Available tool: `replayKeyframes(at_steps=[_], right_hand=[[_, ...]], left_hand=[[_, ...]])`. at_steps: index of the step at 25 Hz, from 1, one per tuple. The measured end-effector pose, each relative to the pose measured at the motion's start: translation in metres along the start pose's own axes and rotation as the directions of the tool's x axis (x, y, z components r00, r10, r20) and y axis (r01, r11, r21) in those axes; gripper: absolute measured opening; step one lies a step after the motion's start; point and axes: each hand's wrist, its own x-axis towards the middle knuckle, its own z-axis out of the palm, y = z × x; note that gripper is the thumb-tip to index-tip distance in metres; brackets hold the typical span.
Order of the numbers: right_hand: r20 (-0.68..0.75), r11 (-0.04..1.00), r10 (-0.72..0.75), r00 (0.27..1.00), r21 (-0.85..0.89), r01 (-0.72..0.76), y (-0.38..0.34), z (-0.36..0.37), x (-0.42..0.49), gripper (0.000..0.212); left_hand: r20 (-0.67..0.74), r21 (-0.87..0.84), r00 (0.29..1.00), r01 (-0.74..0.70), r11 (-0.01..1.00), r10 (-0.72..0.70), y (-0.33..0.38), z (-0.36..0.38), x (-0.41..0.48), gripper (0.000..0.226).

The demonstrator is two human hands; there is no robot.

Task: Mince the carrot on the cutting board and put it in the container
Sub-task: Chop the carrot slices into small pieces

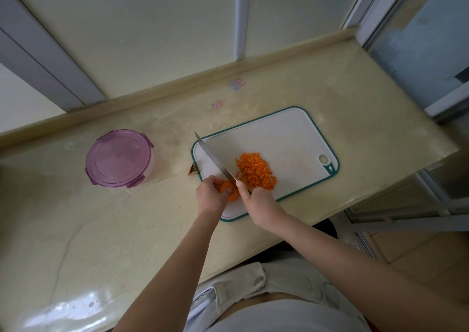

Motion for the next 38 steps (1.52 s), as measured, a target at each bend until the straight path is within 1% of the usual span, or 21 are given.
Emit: replayKeyframes(at_steps=[4, 7, 8, 12, 15, 18, 20, 22, 25, 27, 31, 34, 36, 38], right_hand=[[0.004, 0.999, 0.009, 1.0, 0.051, -0.009, 0.004, -0.003, 0.004, 0.062], [0.047, 0.997, -0.005, 0.999, 0.072, 0.002, 0.003, -0.001, 0.0, 0.051], [0.048, 0.998, -0.008, 0.999, 0.068, 0.005, 0.002, 0.0, -0.001, 0.051], [0.025, 0.997, -0.003, 1.0, 0.081, 0.001, 0.003, -0.005, 0.003, 0.064], [0.05, 0.992, 0.02, 0.999, 0.121, -0.026, 0.009, -0.007, 0.001, 0.064], [0.063, 0.991, 0.043, 0.997, 0.124, -0.05, 0.024, -0.005, -0.005, 0.061], [0.046, 0.993, 0.043, 0.998, 0.111, -0.048, 0.028, 0.0, -0.009, 0.059], [0.029, 0.993, 0.043, 0.999, 0.106, -0.046, 0.029, 0.004, -0.01, 0.054], [0.047, 0.991, 0.022, 0.999, 0.129, -0.028, 0.027, 0.004, -0.009, 0.045], [0.035, 0.991, 0.02, 0.999, 0.129, -0.025, 0.025, 0.005, -0.008, 0.048], [0.018, 0.999, -0.007, 1.0, 0.048, 0.006, 0.015, 0.009, -0.002, 0.052], [-0.01, 0.996, 0.003, 1.0, 0.094, -0.002, 0.01, 0.004, 0.013, 0.06], [-0.001, 0.995, -0.01, 1.0, 0.096, 0.01, 0.008, 0.004, 0.018, 0.061], [-0.001, 0.99, -0.007, 1.0, 0.139, 0.007, 0.011, 0.004, 0.018, 0.065]], left_hand=[[0.005, 0.023, 1.0, -0.008, 1.0, 0.008, 0.0, 0.0, 0.001, 0.015], [-0.002, 0.039, 1.0, -0.014, 0.999, 0.015, 0.0, 0.0, 0.001, 0.015], [-0.005, 0.036, 1.0, -0.016, 0.999, 0.016, 0.0, 0.0, 0.001, 0.015], [0.007, 0.018, 1.0, 0.013, 1.0, -0.013, 0.002, -0.001, 0.001, 0.015], [0.019, 0.004, 0.999, 0.037, 0.999, -0.038, 0.004, -0.002, 0.0, 0.015], [0.033, 0.001, 0.999, 0.04, 0.999, -0.04, 0.004, -0.002, 0.001, 0.017], [0.038, 0.008, 0.998, 0.041, 0.999, -0.042, 0.004, -0.003, 0.001, 0.018], [0.042, 0.015, 0.998, 0.04, 0.999, -0.041, 0.003, -0.003, 0.002, 0.019], [0.042, 0.032, 0.999, 0.032, 0.999, -0.033, 0.002, -0.003, 0.004, 0.016], [0.038, 0.046, 0.999, 0.016, 0.999, -0.018, 0.002, -0.002, 0.003, 0.014], [0.032, 0.061, 0.999, 0.012, 0.998, -0.014, 0.002, -0.003, 0.003, 0.015], [0.034, 0.061, 0.999, 0.001, 0.998, -0.003, 0.002, -0.002, 0.003, 0.016], [0.03, 0.059, 1.0, 0.006, 0.998, -0.008, 0.002, -0.002, 0.003, 0.017], [0.03, 0.06, 1.0, 0.004, 0.998, -0.005, 0.0, -0.001, 0.003, 0.018]])
